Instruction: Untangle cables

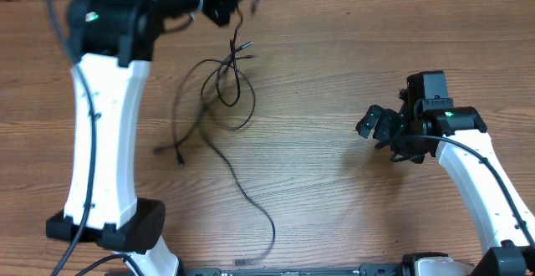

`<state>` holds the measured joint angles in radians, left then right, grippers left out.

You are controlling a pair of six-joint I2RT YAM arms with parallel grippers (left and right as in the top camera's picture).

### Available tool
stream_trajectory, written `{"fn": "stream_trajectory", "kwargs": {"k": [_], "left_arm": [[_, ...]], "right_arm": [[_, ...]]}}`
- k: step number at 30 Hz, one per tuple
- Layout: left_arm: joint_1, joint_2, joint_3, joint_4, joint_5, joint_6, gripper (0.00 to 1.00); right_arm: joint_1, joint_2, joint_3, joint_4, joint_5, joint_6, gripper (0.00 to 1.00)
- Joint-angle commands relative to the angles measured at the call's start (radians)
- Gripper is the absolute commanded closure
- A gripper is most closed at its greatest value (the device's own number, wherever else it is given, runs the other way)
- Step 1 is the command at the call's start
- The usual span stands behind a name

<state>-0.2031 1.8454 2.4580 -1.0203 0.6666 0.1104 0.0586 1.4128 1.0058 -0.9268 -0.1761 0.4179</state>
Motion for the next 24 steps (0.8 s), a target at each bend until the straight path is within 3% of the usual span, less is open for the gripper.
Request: {"fn": "stream_trajectory", "kwargs": {"k": [1, 11, 21, 24], "left_arm": [[-0.003, -0.036, 0.133, 0.064, 0.039, -0.038, 0.96], [-0.002, -0.036, 0.207, 0.299, 0.041, -0.209, 0.96], [0.001, -0.036, 0.209, 0.424, 0.04, -0.274, 0.96], [0.013, -0.036, 0.209, 0.511, 0.041, -0.342, 0.96]], "right_arm": [[-0.004, -0.012, 0.001, 0.006, -0.001, -0.004, 0.0], [-0.004, -0.012, 0.001, 0.009, -0.001, -0.004, 0.0], [-0.004, -0.012, 0.001, 0.009, -0.001, -0.005, 0.0], [-0.004, -0.012, 0.001, 0.009, -0.001, -0.008, 0.0]]}}
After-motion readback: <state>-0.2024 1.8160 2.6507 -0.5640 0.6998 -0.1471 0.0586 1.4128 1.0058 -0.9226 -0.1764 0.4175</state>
